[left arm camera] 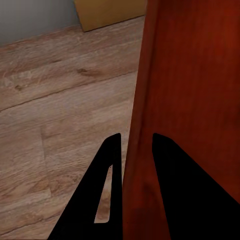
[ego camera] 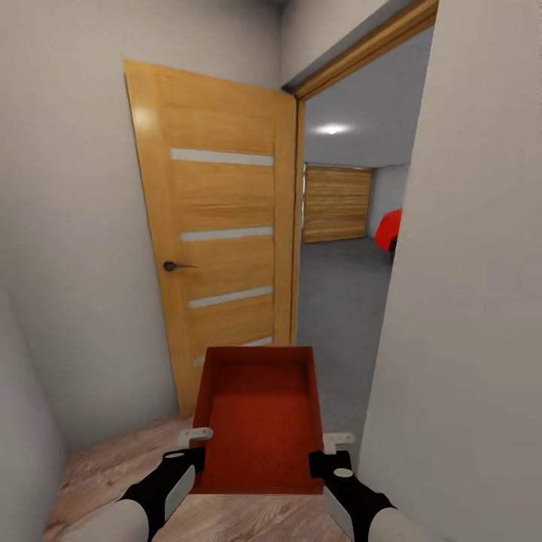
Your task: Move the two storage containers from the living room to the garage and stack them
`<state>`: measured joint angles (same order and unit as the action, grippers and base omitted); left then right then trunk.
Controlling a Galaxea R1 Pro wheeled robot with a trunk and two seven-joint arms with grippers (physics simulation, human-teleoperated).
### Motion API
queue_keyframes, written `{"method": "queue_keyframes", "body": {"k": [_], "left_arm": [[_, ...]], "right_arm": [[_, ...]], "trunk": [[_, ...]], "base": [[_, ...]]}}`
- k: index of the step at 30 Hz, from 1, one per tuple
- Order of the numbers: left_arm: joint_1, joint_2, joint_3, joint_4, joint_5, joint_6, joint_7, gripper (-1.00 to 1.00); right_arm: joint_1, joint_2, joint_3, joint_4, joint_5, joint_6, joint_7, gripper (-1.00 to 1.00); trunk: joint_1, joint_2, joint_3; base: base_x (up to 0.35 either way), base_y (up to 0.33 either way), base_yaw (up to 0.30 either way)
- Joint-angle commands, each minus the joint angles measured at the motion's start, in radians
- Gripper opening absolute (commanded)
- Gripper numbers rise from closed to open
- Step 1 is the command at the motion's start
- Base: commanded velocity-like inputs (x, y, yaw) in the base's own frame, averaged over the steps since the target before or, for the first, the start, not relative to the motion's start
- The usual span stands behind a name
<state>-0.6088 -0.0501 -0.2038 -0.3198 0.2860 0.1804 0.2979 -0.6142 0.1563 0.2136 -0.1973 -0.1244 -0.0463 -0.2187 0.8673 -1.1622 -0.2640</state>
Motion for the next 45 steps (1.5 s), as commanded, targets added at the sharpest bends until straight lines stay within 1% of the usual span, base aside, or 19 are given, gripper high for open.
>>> {"method": "queue_keyframes", "body": {"k": [1,45], "left_arm": [[0.000,0.069,0.037,-0.006,-0.024,0.008,0.013,-1.00],[0.000,0.069,0.037,-0.008,-0.024,0.008,0.013,-1.00]], "right_arm": [[-0.001,0.000,-0.016,0.001,-0.018,-0.003,-0.004,-1.00],[-0.001,0.000,-0.016,0.001,-0.018,-0.002,-0.004,-1.00]], "trunk": [[0.001,-0.001,-0.001],[0.001,-0.001,-0.001]], "base": [[0.245,0.218,-0.287],[0.246,0.218,-0.287]]}}
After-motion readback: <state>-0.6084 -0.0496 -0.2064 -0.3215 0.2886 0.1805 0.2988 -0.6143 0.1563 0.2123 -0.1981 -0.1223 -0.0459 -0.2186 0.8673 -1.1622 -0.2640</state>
